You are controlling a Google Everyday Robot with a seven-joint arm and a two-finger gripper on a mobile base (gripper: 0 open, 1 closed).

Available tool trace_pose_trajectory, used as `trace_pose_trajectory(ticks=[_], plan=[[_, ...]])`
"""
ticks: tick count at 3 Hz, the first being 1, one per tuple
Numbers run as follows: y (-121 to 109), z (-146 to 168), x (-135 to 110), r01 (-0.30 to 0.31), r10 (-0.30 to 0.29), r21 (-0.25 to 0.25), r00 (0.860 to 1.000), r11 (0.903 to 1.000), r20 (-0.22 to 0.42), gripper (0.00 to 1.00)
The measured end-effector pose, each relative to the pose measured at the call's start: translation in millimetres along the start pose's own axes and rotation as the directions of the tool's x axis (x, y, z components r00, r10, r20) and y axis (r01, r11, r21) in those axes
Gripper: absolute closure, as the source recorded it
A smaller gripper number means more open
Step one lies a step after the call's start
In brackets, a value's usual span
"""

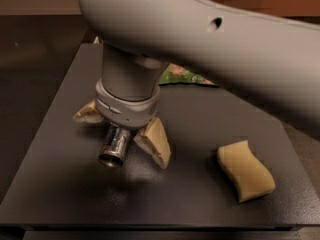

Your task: Place redbull can upright

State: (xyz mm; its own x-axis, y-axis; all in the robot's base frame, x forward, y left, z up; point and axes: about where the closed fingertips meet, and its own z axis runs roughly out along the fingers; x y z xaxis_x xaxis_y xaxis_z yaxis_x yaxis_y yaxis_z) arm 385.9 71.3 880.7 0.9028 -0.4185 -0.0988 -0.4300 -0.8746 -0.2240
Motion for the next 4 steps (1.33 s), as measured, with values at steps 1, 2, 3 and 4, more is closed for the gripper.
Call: trace_pose_trajectory(ticks=[1, 2, 3, 4], plan=[[-3.3, 19.9, -3.4, 0.099, -0.099, -0.06, 0.995, 0.9933, -0.004, 0.0], [-5.8, 34.1, -3.8, 0.169, -0.171, -0.107, 0.985, 0.9798, -0.009, 0.0], [-13.2, 42.1, 3.1, 0.209, -0.216, -0.143, 0.976, 0.9674, -0.034, 0.0], [-17.9, 44.9, 19.1, 0.204, -0.216, -0.168, 0.975, 0.9644, -0.059, 0.0]])
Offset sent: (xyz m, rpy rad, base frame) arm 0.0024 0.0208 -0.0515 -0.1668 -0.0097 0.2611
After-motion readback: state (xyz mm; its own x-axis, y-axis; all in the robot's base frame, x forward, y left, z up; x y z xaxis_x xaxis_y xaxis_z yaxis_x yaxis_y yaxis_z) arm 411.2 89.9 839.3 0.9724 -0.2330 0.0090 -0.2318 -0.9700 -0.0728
